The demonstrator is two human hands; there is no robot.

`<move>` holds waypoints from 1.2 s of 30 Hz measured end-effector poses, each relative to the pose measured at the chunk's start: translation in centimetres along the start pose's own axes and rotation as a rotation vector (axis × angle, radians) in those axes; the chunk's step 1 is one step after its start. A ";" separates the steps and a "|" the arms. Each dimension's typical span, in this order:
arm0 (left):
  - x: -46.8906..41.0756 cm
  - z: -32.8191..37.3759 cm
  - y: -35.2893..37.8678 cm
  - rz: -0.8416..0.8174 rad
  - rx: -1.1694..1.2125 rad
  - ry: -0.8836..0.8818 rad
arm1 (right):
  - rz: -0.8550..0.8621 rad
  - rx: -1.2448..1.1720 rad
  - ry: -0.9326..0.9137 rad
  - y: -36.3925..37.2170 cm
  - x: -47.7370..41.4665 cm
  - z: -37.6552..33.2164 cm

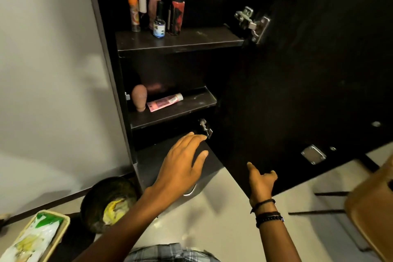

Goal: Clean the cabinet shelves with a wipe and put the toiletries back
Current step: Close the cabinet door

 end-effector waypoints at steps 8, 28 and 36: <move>3.4 2.0 4.5 -0.023 0.010 -0.039 | 0.055 0.002 -0.026 -6.6 -1.8 1.2; 10.2 0.4 1.4 0.002 -0.078 -0.142 | 0.098 0.124 -0.184 -10.6 -2.0 -0.3; 11.9 -3.3 -3.0 -0.054 -0.039 -0.121 | 0.280 0.087 -0.194 -7.5 6.6 1.2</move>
Point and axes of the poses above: each hand's wrist, its own x-axis away from the middle knuckle, its own y-axis out of the palm, z = x × y, the point moved 9 cm from there along -x, towards the middle knuckle, and after that the axes turned 11 degrees about x, right-handed, at the moved point
